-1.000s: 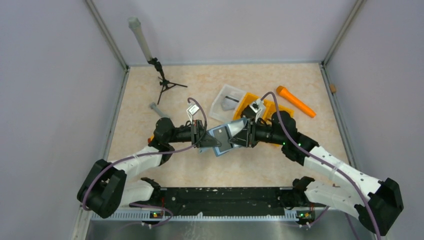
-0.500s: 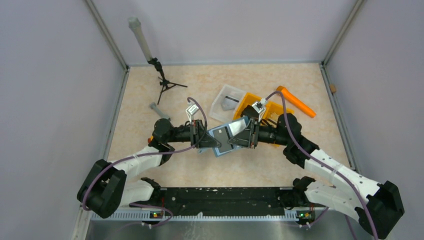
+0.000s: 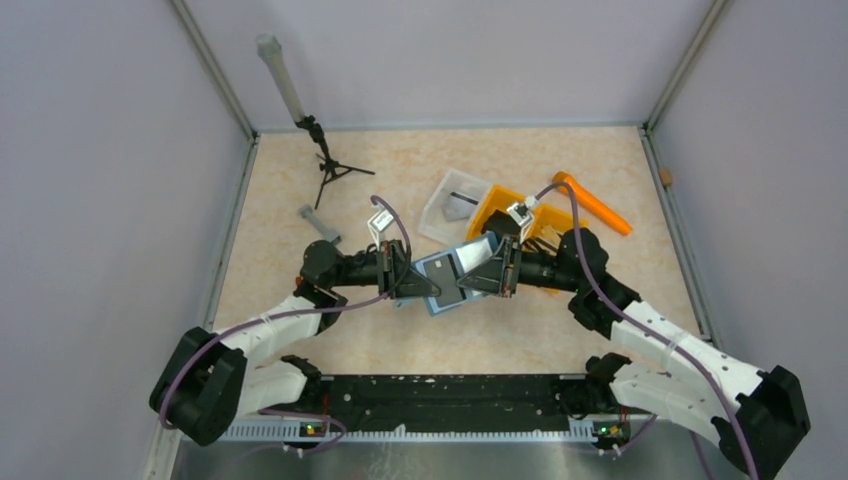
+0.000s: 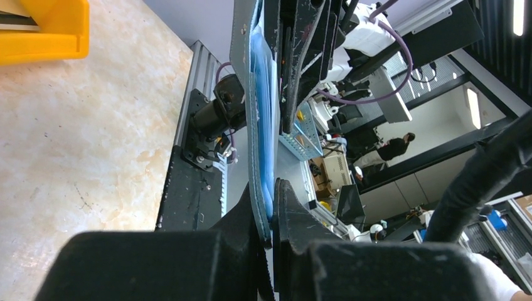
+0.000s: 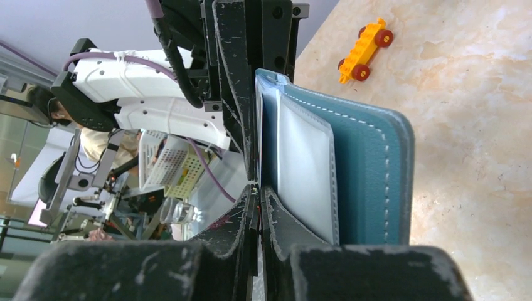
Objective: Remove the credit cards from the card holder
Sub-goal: Remove the credit card from the card holder.
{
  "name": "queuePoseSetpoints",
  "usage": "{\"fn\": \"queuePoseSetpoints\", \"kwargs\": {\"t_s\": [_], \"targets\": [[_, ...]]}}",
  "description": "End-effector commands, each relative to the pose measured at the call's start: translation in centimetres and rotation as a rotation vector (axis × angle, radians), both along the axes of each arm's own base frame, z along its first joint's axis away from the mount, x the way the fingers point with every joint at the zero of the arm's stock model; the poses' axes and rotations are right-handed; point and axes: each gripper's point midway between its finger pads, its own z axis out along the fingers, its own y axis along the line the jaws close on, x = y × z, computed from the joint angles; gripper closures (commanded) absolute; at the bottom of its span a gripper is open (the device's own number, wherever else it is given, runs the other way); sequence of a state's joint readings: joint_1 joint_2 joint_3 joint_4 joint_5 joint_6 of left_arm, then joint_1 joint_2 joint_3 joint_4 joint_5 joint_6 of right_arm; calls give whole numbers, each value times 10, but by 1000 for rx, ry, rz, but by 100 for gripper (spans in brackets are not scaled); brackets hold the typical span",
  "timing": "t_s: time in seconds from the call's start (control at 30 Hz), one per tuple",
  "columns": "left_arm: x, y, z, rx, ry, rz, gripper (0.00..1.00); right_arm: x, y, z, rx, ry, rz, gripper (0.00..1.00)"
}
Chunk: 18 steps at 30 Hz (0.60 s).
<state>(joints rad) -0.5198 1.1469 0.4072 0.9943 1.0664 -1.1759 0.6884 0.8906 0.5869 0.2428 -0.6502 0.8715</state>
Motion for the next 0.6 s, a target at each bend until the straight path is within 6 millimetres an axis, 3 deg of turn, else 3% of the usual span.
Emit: {"fn": "queuePoseSetpoints", "kwargs": {"t_s": [0.0, 0.07, 0.57], "targets": [[-9, 3, 2, -11, -63, -27, 100, 0, -6, 26, 74, -89, -24, 96], [-9, 3, 1, -9, -65, -23, 100, 0, -7, 26, 72, -92, -28, 100], [-3, 3, 1, -7, -61, 21, 99, 8, -20, 17, 21, -103, -104, 100]]}}
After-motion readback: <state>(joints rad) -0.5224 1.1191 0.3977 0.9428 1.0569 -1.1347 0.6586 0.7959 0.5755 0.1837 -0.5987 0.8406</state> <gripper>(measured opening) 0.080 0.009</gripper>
